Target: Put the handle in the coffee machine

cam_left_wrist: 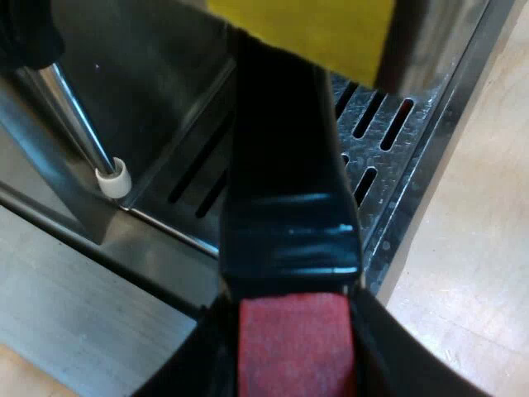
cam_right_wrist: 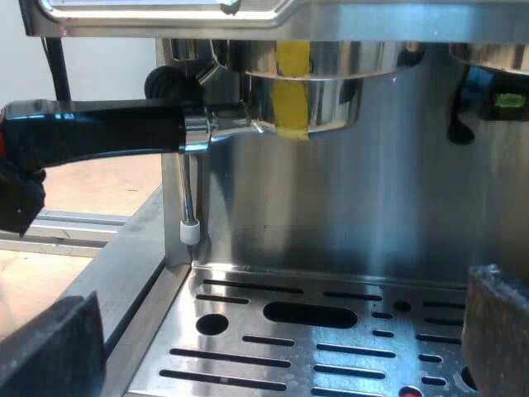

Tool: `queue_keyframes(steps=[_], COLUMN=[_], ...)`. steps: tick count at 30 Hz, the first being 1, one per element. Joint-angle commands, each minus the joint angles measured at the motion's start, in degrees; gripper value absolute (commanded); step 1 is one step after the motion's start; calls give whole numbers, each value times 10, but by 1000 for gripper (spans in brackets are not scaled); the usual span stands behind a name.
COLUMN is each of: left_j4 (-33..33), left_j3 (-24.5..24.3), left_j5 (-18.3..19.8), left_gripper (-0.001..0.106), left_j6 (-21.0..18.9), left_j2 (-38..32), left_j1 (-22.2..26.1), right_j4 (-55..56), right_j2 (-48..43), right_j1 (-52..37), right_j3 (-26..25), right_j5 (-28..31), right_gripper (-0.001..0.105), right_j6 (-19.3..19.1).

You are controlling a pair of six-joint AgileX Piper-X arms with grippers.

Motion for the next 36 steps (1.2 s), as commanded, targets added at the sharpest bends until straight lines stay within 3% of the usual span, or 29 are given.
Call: queue_keyframes(steps=[1, 6, 12, 16, 19, 23, 30, 31, 32, 36], left_j4=[-27, -18, 30, 28, 11, -42, -84, -84, -82, -42], left_j3=[-18, -18, -18, -18, -18, -18, -18, -18, -20, -20], left_j5=[109, 121, 112, 88, 85, 83, 83, 83, 85, 94], left_gripper=[0, 0, 0, 0, 0, 0, 0, 0, 0, 0], left_j6=[-1, 6, 86, 102, 96, 37, -4, -4, -35, -35], left_j2=[-13, -13, -13, -13, -13, -13, -13, -13, -13, -13], left_j1=[-1, -1, -13, -19, -17, -17, -17, -17, -17, -17], right_j4=[-8, -8, -8, -8, -8, -8, -8, -8, -8, -8], right_j2=[0, 0, 0, 0, 0, 0, 0, 0, 0, 0], right_j1=[-2, -2, -2, -2, -2, -2, -2, -2, -2, -2], right_j3=[0, 0, 0, 0, 0, 0, 0, 0, 0, 0], right_j5=[4, 4, 4, 4, 4, 4, 4, 4, 4, 4], right_gripper=[89, 89, 89, 89, 89, 89, 89, 89, 89, 89], right_j6=[-2, -2, -2, -2, -2, -2, -2, -2, -2, -2])
